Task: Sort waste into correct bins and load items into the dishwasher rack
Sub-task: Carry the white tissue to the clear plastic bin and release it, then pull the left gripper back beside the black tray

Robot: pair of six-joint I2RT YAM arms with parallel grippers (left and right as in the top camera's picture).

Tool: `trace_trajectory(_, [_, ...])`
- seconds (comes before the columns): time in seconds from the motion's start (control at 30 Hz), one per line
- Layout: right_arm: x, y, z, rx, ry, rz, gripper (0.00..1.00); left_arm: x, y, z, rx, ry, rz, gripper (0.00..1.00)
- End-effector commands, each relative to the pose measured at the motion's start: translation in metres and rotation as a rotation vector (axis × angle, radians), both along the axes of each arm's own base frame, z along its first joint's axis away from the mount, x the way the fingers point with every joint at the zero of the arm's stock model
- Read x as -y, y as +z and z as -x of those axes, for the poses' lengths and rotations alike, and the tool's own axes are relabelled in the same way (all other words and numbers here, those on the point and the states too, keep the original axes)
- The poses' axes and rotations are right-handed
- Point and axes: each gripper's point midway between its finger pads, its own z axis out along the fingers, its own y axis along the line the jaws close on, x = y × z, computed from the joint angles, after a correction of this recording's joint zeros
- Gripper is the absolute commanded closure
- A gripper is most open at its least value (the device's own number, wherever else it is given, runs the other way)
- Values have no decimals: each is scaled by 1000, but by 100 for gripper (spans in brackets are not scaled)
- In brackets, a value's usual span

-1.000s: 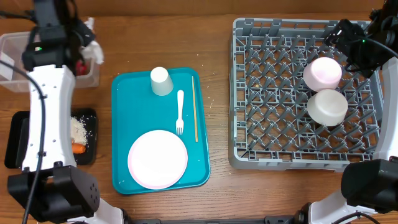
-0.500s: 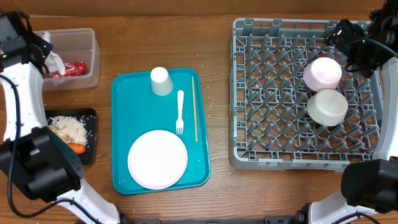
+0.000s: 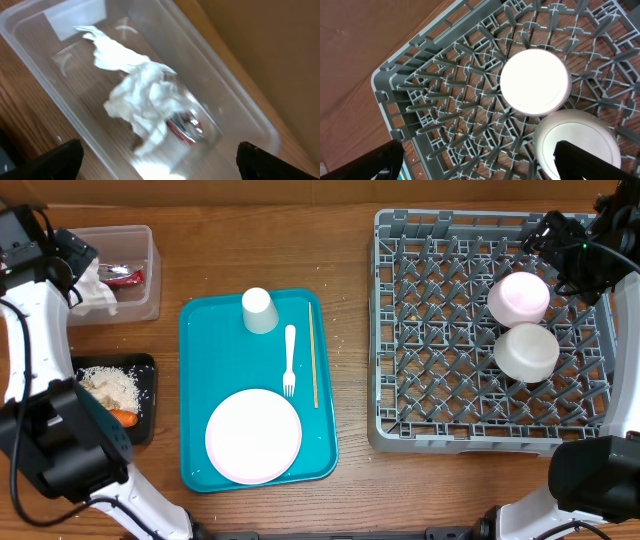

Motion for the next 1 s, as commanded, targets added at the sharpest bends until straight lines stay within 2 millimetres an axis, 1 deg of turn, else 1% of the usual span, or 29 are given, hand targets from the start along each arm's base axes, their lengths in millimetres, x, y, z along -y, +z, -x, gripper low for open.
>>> trace_trajectory(0.0, [0, 0, -1, 4, 1, -5, 0, 47, 76, 3, 175, -183, 99, 0])
trace_trajectory(0.07, [0, 0, -1, 4, 1, -5, 0, 75, 88, 10, 200, -279, 192, 0])
trace_trajectory(0.1, [0, 0, -1, 4, 1, -5, 0, 96, 97, 20, 205, -339, 262, 0])
trace_trajectory(0.17, [0, 0, -1, 4, 1, -5, 0, 114, 97, 34, 181, -379, 336, 0])
trace_trajectory(0.27, [0, 0, -1, 4, 1, -5, 0, 134, 88, 52, 113, -434, 415, 0])
trace_trajectory(0.43, [0, 0, -1, 4, 1, -5, 0, 169, 67, 82, -44, -582, 447, 0])
trace_trajectory(0.5, [0, 0, -1, 4, 1, -5, 0, 182, 62, 89, -85, -645, 438, 0])
trace_trajectory(0.57, [0, 0, -1, 4, 1, -5, 0, 199, 59, 96, -126, -750, 404, 0])
trace_trajectory(0.7, [0, 0, -1, 4, 1, -5, 0, 228, 52, 108, -197, -849, 407, 0])
trace_trajectory(0.77, [0, 0, -1, 4, 1, -5, 0, 240, 48, 113, -246, -874, 390, 1])
trace_trajectory(0.83, [0, 0, -1, 4, 1, -5, 0, 247, 42, 115, -300, -885, 335, 0])
trace_trajectory(0.9, [0, 0, -1, 4, 1, -5, 0, 245, 36, 116, -355, -830, 276, 0])
trace_trajectory(0.93, [0, 0, -1, 4, 1, -5, 0, 239, 33, 116, -384, -776, 242, 0])
trace_trajectory(0.97, [0, 0, -1, 4, 1, -5, 0, 228, 30, 116, -412, -696, 204, 0])
